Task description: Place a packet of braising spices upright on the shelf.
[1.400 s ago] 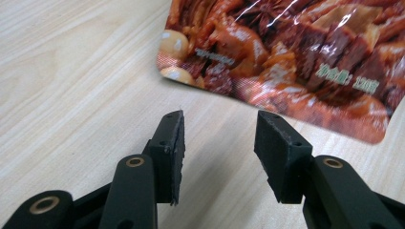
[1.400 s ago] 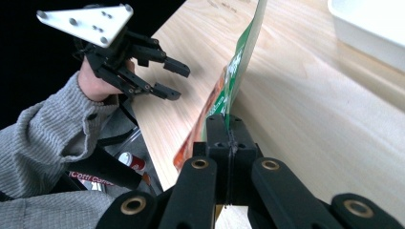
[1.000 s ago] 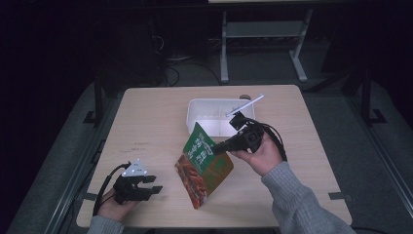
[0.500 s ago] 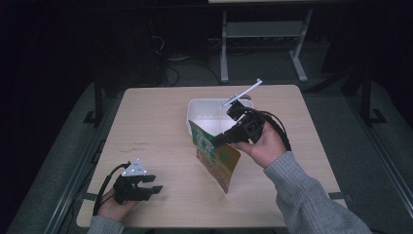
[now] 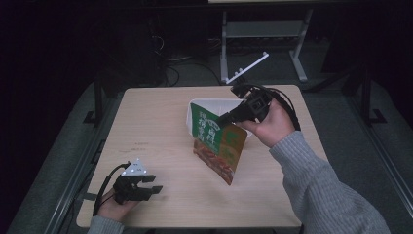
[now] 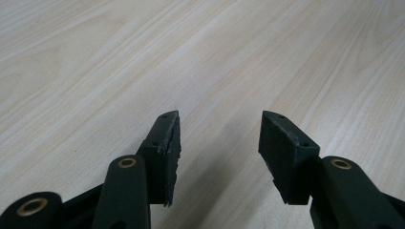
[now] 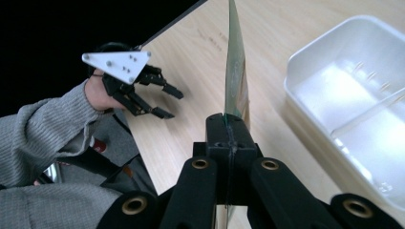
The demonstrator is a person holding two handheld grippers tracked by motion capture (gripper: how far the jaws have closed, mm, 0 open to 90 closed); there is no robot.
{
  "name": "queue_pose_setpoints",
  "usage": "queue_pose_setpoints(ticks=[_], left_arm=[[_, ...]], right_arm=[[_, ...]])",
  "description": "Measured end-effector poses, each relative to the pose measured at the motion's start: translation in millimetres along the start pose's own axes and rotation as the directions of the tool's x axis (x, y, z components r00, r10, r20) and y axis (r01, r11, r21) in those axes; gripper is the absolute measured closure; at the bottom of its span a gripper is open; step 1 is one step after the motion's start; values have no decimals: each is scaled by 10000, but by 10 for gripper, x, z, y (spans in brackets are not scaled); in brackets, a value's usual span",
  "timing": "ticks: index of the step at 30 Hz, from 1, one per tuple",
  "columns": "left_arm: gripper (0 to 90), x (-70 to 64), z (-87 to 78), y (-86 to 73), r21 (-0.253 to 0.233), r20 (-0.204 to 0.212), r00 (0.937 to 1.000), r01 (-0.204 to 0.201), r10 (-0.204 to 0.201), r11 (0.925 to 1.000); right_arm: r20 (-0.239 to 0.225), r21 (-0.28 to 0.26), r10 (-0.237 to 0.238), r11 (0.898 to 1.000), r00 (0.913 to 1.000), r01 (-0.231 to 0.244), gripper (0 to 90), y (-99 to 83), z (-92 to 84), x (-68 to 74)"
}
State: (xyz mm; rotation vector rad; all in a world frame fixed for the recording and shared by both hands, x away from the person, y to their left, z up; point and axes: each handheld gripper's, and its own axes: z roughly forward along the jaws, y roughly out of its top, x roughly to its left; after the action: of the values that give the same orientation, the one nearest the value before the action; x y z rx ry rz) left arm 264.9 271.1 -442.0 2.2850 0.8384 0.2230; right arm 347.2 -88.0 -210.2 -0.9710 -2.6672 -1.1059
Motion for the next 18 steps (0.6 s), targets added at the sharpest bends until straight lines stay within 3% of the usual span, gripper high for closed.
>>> queue_pose_setpoints(ticks=[8,18], left_arm=[[491,7,-9,-2,-62,-7,10000,31,-31,10000],[489,13,-15,-8,-76,35,9999,119,-119,9999]], right_arm=[[464,-260,-18,9997,9989,31,900,272,-127,-65],[821,-375,174,9992,9965,-144,900,555,-100,-224]])
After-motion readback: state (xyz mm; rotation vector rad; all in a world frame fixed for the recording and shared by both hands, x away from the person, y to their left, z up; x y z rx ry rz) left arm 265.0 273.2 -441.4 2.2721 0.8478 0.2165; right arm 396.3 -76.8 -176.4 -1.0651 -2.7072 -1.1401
